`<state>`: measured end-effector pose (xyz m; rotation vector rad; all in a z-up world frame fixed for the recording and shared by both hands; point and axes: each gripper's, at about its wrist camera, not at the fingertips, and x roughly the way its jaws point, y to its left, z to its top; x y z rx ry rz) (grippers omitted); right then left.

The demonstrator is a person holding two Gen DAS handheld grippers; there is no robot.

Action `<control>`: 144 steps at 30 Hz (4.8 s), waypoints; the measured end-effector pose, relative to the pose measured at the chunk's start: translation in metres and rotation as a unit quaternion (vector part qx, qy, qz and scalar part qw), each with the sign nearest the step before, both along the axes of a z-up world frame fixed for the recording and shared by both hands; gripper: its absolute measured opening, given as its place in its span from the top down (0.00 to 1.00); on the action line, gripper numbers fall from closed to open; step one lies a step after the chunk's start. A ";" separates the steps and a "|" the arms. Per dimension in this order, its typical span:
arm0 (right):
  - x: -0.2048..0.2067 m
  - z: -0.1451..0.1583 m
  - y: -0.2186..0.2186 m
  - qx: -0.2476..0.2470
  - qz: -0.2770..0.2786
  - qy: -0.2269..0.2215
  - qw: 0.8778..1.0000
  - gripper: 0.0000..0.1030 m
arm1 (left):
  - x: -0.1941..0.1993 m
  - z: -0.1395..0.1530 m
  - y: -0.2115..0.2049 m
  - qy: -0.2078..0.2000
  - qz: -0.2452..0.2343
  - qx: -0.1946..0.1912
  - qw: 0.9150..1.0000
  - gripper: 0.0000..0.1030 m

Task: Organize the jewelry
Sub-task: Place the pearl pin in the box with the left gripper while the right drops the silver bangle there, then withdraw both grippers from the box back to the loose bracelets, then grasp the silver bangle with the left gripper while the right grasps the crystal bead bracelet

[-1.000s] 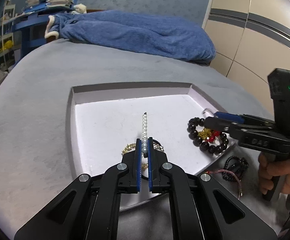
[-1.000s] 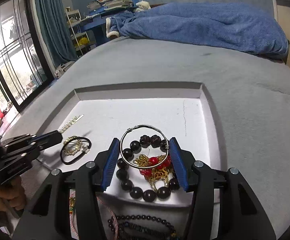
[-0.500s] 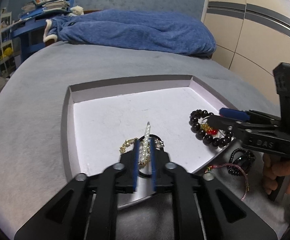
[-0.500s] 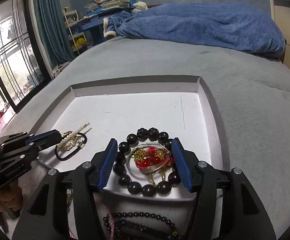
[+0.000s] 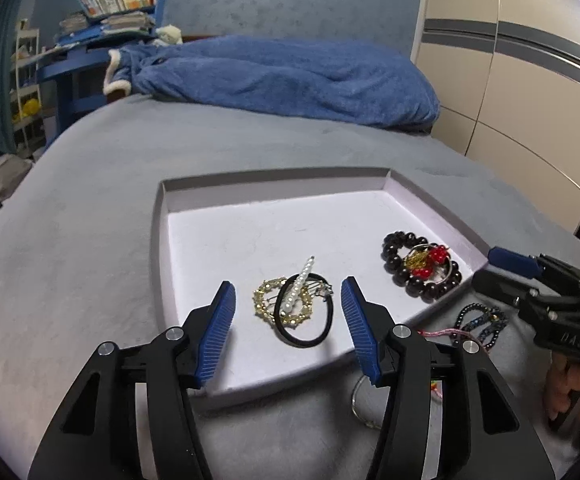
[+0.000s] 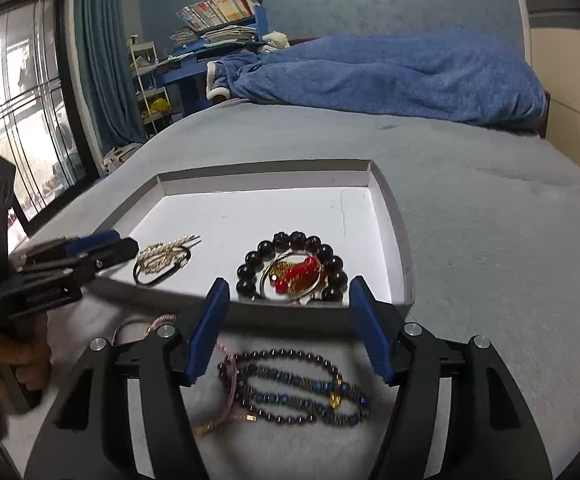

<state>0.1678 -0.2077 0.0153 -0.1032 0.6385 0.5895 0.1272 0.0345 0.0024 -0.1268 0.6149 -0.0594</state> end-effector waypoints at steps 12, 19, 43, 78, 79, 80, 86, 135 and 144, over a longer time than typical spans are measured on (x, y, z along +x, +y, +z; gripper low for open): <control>-0.017 -0.004 -0.023 0.008 -0.020 0.016 1.000 0.36 | -0.025 0.002 -0.013 -0.007 -0.020 0.007 1.000 0.46; -0.026 -0.008 -0.033 0.011 -0.027 0.026 0.999 0.36 | -0.036 0.002 -0.027 -0.009 -0.047 0.023 0.999 0.40; -0.023 -0.015 -0.038 0.013 -0.032 0.050 0.998 0.36 | -0.029 -0.023 -0.046 0.081 -0.069 0.057 0.993 0.37; -0.008 -0.029 -0.052 0.017 -0.075 0.108 0.991 0.38 | -0.040 -0.023 -0.032 0.087 -0.065 0.025 0.994 0.71; -0.008 -0.029 -0.051 0.012 -0.073 0.108 0.991 0.40 | -0.042 -0.022 -0.032 0.083 -0.065 0.026 0.994 0.62; -0.007 -0.030 -0.050 0.011 -0.070 0.111 0.991 0.48 | -0.042 -0.022 -0.033 0.081 -0.065 0.027 0.994 0.62; -0.007 -0.032 -0.050 0.026 -0.049 0.120 0.991 0.79 | -0.040 -0.023 -0.034 0.085 -0.067 0.026 0.994 0.62; -0.009 -0.028 -0.080 0.065 -0.106 0.118 0.985 0.88 | -0.039 -0.027 -0.057 0.095 -0.116 0.076 0.986 0.53; -0.022 -0.008 -0.070 0.066 -0.070 0.087 0.992 0.93 | -0.054 -0.009 -0.043 0.061 -0.103 0.049 0.992 0.53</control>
